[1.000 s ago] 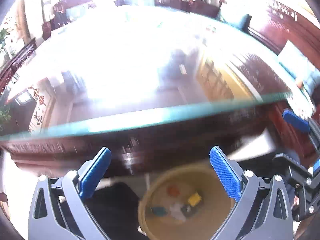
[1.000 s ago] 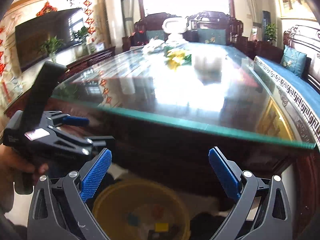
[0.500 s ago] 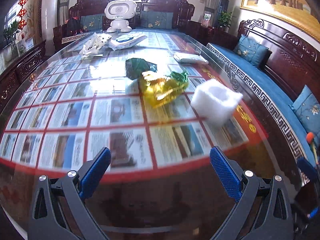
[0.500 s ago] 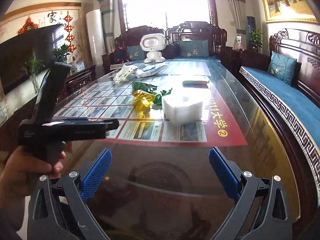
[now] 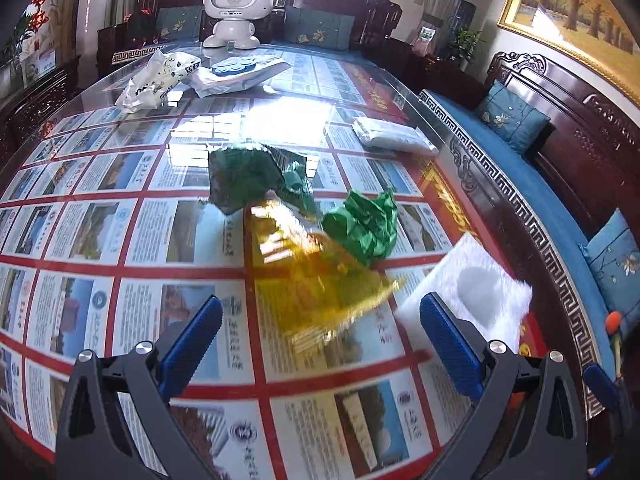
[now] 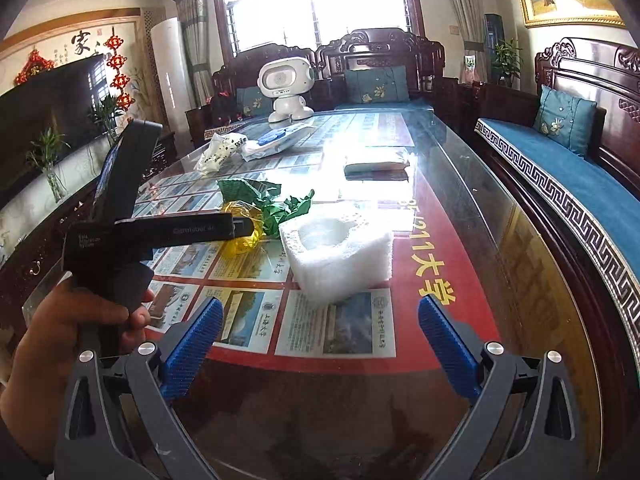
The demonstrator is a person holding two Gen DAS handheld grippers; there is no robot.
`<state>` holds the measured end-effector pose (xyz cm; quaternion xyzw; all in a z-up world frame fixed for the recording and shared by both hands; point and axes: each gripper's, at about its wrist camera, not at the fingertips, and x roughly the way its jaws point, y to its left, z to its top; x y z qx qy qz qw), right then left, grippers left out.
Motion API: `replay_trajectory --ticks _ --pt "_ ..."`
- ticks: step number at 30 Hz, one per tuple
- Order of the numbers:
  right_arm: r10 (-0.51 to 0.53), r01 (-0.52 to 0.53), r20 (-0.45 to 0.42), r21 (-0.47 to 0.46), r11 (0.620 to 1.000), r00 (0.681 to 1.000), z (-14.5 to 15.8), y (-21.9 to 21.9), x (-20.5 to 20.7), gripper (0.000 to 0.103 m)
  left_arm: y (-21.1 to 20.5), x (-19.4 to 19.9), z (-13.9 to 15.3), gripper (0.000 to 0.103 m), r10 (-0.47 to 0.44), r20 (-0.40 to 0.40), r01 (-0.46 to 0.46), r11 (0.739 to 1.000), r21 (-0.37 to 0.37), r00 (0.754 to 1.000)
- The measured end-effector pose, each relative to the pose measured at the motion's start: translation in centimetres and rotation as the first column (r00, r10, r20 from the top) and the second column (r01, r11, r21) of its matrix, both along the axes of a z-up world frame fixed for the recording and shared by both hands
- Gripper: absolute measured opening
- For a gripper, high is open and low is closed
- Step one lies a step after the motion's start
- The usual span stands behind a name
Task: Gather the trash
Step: 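Move both tools back to the table toward the yellow wrapper and white foam, then grasp the yellow wrapper with the left tool while the right tool grasps the white foam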
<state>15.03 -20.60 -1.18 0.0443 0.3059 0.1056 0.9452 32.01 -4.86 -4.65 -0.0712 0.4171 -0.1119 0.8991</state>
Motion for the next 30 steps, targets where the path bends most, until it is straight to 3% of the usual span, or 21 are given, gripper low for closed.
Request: replay_trajectory --ticks 7,9,10,11,13,15,21,30 --pt "0.031 -0.032 -0.038 -0.029 0.999 0.999 -0.7 0.8 2.4 0.095 -0.4 2.9 -0.7 0.097 0.018 -0.037 -0.018 1.000 0.004 0.999" --pt "0.034 -0.036 -0.051 -0.033 0.999 0.998 -0.7 0.9 3.1 0.094 -0.3 3.1 -1.0 0.080 0.019 -0.046 -0.019 1.000 0.004 0.999" --pt "0.032 -0.034 -0.053 -0.035 0.999 0.998 -0.7 0.9 3.2 0.095 -0.3 3.2 -1.2 0.063 0.015 -0.058 -0.015 1.000 -0.004 0.998" --pt "0.032 -0.034 -0.055 -0.039 0.999 0.998 -0.6 1.0 3.4 0.095 -0.1 3.3 -1.5 0.052 0.013 -0.071 -0.013 1.000 -0.012 0.997" --pt "0.014 -0.016 -0.054 -0.049 0.999 0.998 -0.6 1.0 3.7 0.095 0.2 3.4 -2.2 0.048 0.009 -0.090 -0.011 1.000 -0.025 0.996" --pt "0.005 -0.008 -0.066 -0.042 0.999 0.998 -0.8 0.8 3.9 0.095 0.2 3.2 -2.5 0.029 -0.001 -0.088 -0.001 1.000 -0.024 0.996" --pt "-0.008 0.004 -0.087 -0.045 0.999 0.996 -1.3 0.5 4.4 0.095 1.3 1.8 -2.3 0.025 -0.030 -0.077 0.025 0.997 -0.067 0.997" --pt "-0.069 0.063 -0.079 -0.070 0.996 0.995 -0.6 0.2 6.3 0.095 1.2 -0.3 -0.9 0.025 -0.070 -0.038 0.068 0.996 -0.061 0.997"
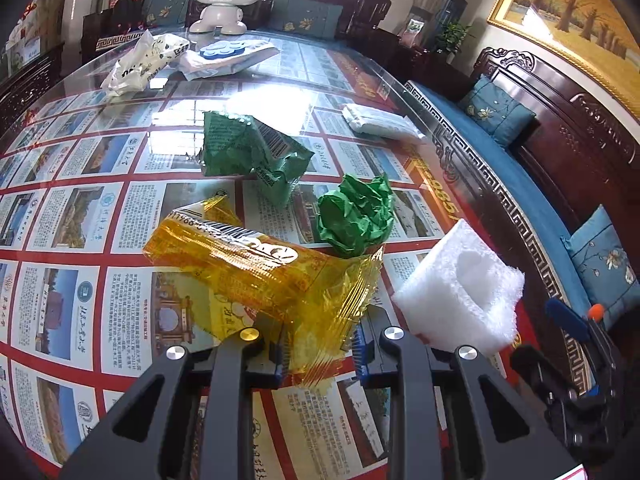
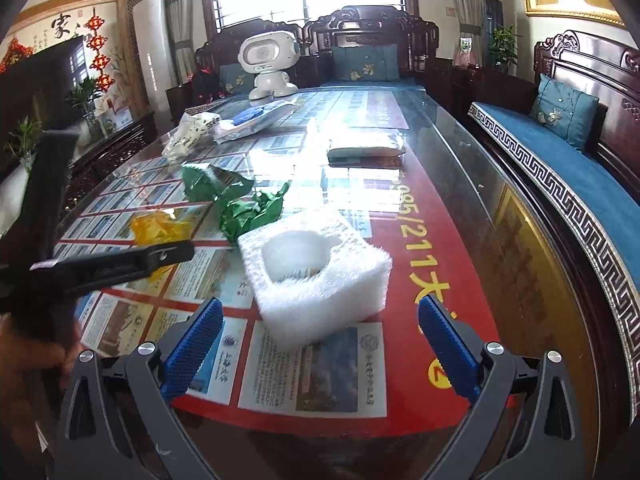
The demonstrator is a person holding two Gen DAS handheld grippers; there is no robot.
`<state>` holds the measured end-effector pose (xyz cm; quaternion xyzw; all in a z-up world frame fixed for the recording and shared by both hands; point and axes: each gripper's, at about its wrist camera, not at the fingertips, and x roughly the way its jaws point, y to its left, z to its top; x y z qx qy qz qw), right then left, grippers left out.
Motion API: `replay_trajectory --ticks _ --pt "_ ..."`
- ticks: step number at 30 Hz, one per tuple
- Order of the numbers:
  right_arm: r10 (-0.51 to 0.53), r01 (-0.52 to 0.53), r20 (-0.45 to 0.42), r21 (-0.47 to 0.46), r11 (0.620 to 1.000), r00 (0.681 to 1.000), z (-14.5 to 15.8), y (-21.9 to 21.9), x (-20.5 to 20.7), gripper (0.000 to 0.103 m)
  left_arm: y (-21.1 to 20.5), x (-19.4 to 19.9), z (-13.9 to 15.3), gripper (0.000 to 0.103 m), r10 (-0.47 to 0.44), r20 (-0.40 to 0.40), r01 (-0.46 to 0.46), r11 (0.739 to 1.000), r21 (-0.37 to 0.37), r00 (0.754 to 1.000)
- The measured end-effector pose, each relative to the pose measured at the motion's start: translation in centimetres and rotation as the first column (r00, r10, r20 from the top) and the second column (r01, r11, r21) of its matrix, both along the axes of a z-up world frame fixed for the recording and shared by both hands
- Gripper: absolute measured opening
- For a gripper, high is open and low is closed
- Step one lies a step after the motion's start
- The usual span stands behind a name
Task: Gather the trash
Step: 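Grasp the yellow wrapper with the left tool while the right tool grasps the white foam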
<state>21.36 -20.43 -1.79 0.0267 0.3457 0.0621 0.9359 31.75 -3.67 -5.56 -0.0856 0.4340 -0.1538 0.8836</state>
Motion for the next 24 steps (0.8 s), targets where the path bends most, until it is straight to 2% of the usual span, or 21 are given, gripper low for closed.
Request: replay_trajectory --ticks 3,6,13,15,17,19,20,22,24 --pt "-0.050 0.051 0.027 -0.050 0.997 0.998 0.5 -0.1 1.2 0.095 -0.1 -0.2 0.1 0.025 -0.003 0.000 0.003 1.000 0.001 1.000" --pt "-0.065 0.065 0.005 -0.067 0.996 0.998 0.3 -0.4 2.9 0.094 -0.2 -0.2 -0.1 0.025 -0.009 -0.006 0.009 1.000 -0.009 1.000" --pt "-0.005 -0.011 -0.127 -0.120 0.993 0.992 -1.2 -0.3 7.1 0.091 -0.7 -0.3 0.0 0.025 -0.035 -0.004 0.035 0.999 0.015 0.999" --pt "0.016 -0.041 -0.194 -0.124 0.991 0.981 -2.0 -0.4 8.5 0.090 -0.7 -0.3 0.0 0.025 -0.036 -0.003 0.036 0.999 0.024 0.999" --pt "0.037 -0.068 -0.239 -0.124 0.990 0.970 -2.8 -0.5 9.4 0.086 -0.6 -0.4 0.0 0.025 -0.034 -0.003 0.034 0.999 0.035 0.999" --pt "0.082 -0.102 -0.279 -0.057 0.993 0.957 -3.3 -0.6 9.8 0.069 -0.5 -0.5 0.0 0.025 -0.032 -0.003 0.032 0.999 0.038 0.999" --pt "0.091 -0.103 -0.288 -0.026 0.994 0.953 -3.3 -0.8 9.8 0.065 -0.5 -0.6 0.0 0.025 -0.031 -0.002 0.031 0.999 0.040 1.000" --pt "0.092 -0.100 -0.272 -0.017 0.995 0.958 -3.0 -0.6 9.1 0.050 -0.6 -0.8 0.0 0.025 -0.035 -0.001 0.035 0.998 0.043 0.999" --pt "0.098 -0.110 -0.247 -0.034 0.993 0.964 -2.6 -0.1 8.2 0.045 -0.7 -1.0 0.0 0.025 -0.040 0.000 0.040 0.998 0.049 0.999"
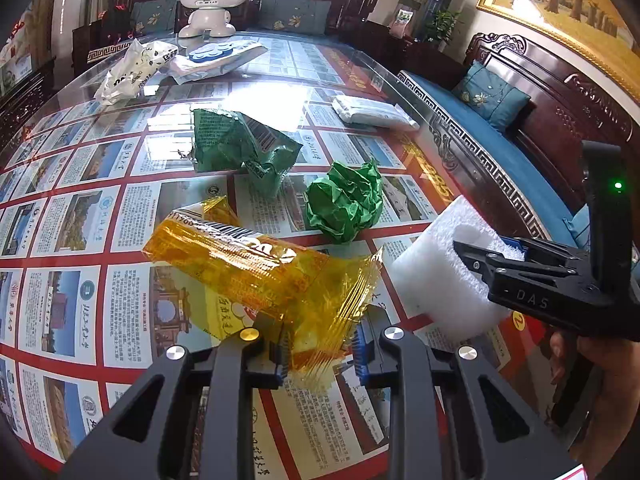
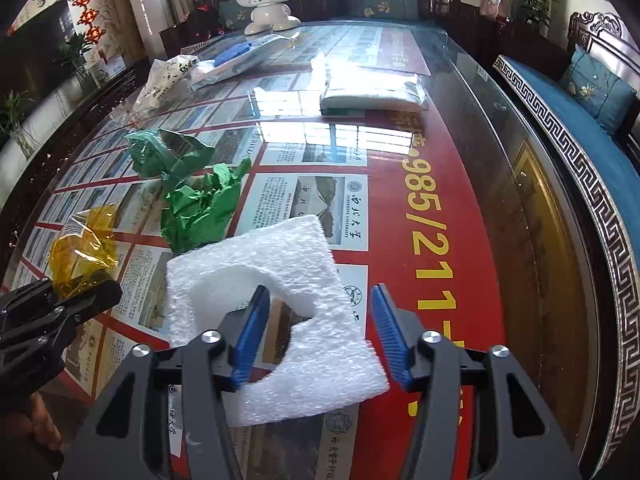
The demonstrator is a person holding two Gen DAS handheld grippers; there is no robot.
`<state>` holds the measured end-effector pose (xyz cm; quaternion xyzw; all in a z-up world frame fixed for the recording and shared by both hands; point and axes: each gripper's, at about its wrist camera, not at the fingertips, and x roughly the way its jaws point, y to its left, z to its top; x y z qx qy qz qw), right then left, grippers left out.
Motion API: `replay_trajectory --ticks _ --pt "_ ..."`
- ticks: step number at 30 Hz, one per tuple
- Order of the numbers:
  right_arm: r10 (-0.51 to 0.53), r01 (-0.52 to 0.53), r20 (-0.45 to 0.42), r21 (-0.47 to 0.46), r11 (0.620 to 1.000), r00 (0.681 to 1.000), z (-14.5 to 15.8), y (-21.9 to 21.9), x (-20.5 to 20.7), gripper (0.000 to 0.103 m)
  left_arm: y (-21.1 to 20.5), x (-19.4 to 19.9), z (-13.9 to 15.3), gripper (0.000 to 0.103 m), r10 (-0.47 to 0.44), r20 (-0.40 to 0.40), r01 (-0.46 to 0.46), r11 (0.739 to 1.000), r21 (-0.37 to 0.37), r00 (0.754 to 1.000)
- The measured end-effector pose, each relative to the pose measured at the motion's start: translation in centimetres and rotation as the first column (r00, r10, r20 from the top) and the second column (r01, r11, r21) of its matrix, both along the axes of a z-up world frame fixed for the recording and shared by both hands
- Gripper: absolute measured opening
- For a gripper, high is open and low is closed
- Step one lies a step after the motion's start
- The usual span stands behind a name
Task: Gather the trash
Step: 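Grasp the yellow wrapper with the left tool while the right tool grasps the white foam, then carry the yellow wrapper and white foam down over the yellow bin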
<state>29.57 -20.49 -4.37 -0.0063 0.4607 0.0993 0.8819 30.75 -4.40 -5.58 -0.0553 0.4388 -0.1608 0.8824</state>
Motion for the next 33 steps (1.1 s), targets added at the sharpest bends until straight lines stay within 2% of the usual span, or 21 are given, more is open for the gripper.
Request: replay_trajectory --ticks 4,10,20,27,33 --pt "-0.016 0.017 0.051 -0.017 1.000 0.999 0.9 -0.1 -1.4 0.040 -0.2 -0.6 -0.2 0.025 -0.005 -0.007 0.005 1.000 -0.003 1.000" --pt "-0.025 0.024 0.051 0.031 0.999 0.998 0.8 -0.7 -3.1 0.040 -0.6 -2.0 0.4 0.025 -0.021 0.010 0.020 1.000 0.013 1.000" --pt "0.013 -0.013 0.092 0.004 1.000 0.996 2.2 0.9 -8.6 0.039 0.0 -6.2 1.4 0.025 -0.040 0.028 0.039 0.999 0.031 0.999" --pt "0.034 -0.031 0.151 -0.022 0.999 0.988 3.6 2.4 -14.5 0.039 0.3 -11.4 1.6 0.024 -0.085 0.039 0.083 0.995 0.054 0.996" --pt "0.085 -0.081 0.187 -0.027 0.996 0.979 4.7 3.6 -21.3 0.039 0.8 -18.0 2.0 0.024 -0.122 0.056 0.117 0.990 0.074 0.991"
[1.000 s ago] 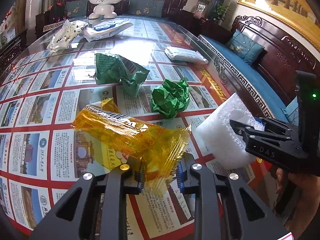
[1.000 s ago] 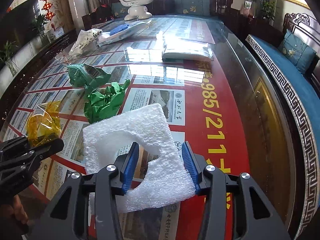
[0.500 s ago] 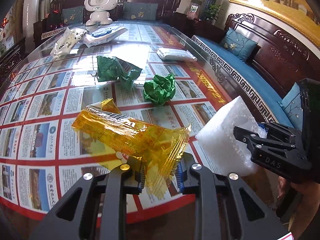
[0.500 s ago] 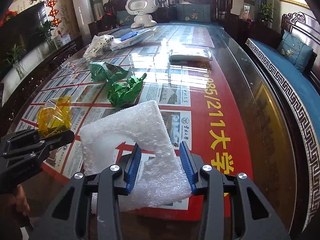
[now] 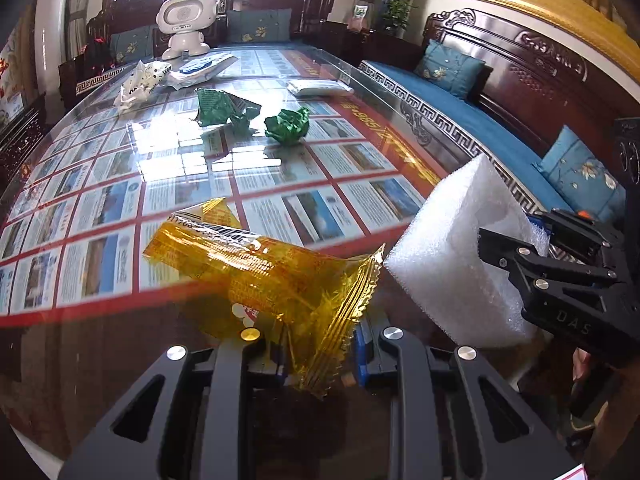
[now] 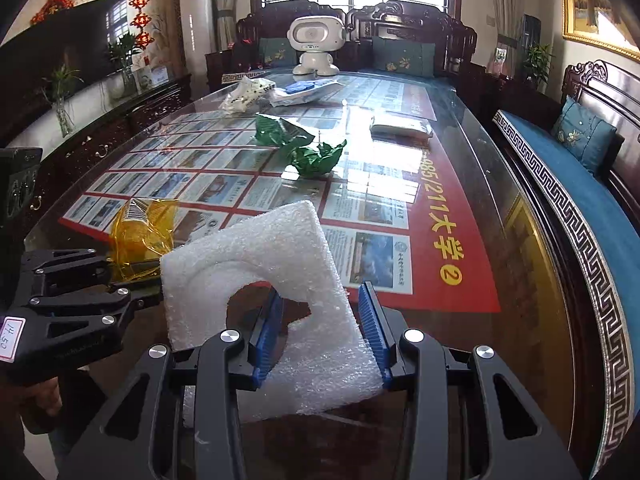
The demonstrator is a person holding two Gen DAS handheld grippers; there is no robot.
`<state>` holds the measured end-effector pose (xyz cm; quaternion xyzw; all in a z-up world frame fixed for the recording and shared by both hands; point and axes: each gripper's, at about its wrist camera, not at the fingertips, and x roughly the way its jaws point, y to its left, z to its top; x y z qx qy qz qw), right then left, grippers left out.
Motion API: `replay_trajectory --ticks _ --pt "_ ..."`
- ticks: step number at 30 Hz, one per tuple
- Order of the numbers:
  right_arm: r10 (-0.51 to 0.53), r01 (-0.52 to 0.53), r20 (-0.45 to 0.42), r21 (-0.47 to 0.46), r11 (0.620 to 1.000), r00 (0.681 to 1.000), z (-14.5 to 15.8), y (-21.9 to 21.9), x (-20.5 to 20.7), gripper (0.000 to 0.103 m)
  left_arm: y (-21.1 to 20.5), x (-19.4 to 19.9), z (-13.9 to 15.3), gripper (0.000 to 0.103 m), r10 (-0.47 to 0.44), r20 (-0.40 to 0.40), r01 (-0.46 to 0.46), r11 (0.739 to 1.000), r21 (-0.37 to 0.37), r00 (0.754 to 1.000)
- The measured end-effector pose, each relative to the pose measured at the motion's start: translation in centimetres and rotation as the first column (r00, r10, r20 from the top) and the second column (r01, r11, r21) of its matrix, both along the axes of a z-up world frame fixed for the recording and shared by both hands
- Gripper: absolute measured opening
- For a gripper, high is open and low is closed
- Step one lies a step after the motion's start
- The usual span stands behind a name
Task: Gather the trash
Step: 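Carry the yellow wrapper and white foam down over the yellow bin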
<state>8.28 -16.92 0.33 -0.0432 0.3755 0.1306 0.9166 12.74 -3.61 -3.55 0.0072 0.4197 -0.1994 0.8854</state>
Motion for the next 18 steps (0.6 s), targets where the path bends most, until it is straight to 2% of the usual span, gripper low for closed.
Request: replay_trajectory --ticks 9,13,18 --pt "0.052 -0.052 0.009 -0.026 0.998 0.999 -0.9 1.1 -11.3 0.039 2.3 -12.2 0.0 0.024 -0.073 0.021 0.073 0.997 -0.031 0.997" --pt "0.065 -0.066 -0.022 -0.036 0.997 0.998 -2.6 1.6 -15.5 0.039 2.9 -17.4 -1.7 0.024 -0.103 0.004 0.103 0.994 -0.028 0.995" --pt "0.077 -0.082 -0.092 -0.055 0.995 0.993 -6.8 2.3 -19.7 0.039 3.1 -22.4 -5.3 0.025 -0.118 -0.030 0.118 0.993 0.018 0.993"
